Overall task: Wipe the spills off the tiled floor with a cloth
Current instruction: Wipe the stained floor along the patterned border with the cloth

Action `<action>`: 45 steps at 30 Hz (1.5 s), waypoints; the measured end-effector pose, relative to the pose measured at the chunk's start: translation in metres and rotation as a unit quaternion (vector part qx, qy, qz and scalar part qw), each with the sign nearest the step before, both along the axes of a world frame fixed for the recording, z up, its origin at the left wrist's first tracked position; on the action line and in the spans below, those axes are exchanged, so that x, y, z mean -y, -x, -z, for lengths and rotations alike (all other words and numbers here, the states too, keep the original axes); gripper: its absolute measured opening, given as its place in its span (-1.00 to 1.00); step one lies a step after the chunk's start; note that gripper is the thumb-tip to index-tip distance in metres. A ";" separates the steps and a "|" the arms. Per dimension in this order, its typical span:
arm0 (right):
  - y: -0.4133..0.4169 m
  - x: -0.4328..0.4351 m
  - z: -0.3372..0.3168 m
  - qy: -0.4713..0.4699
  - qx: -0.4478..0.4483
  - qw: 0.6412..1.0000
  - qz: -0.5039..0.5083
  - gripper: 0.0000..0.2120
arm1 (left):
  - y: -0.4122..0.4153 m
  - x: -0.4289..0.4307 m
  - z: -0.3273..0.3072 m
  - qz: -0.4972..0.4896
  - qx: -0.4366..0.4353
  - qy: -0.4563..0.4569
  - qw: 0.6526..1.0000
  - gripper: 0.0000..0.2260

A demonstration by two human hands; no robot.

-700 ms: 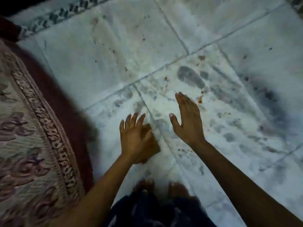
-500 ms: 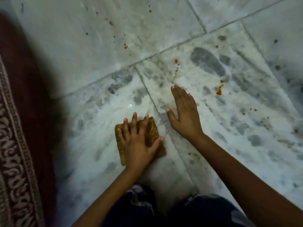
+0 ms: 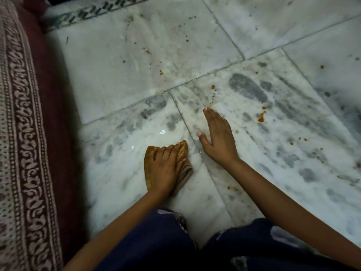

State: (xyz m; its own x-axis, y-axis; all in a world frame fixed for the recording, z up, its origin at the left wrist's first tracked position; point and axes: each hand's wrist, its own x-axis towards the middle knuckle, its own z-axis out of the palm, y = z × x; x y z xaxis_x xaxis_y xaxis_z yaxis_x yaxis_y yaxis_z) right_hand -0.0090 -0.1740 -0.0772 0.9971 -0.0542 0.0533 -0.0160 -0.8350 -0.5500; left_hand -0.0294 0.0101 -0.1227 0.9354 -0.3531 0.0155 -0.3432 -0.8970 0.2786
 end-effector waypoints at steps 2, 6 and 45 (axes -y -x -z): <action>0.001 0.004 -0.005 0.007 0.008 1.000 -0.001 -0.43 | -0.014 -0.005 -0.008 0.022 0.001 0.023 0.999 -0.64; -0.005 0.006 -0.015 0.000 0.016 1.000 0.001 -0.41 | -0.048 -0.007 -0.041 -0.055 -0.095 0.259 0.960 -0.67; -0.223 -0.039 0.007 0.175 -0.096 0.979 -0.035 -0.21 | -0.345 -0.110 0.001 -0.169 -0.157 -0.019 0.973 -0.39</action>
State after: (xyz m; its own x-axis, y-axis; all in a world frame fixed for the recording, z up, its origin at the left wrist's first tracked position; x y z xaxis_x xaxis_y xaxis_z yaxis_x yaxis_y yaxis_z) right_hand 0.2140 -0.1347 -0.0840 0.9912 0.0029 -0.1321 -0.0268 -0.9747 -0.2220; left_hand 0.3153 0.1204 -0.1237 0.9549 -0.0196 -0.2962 0.0695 -0.9554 0.2870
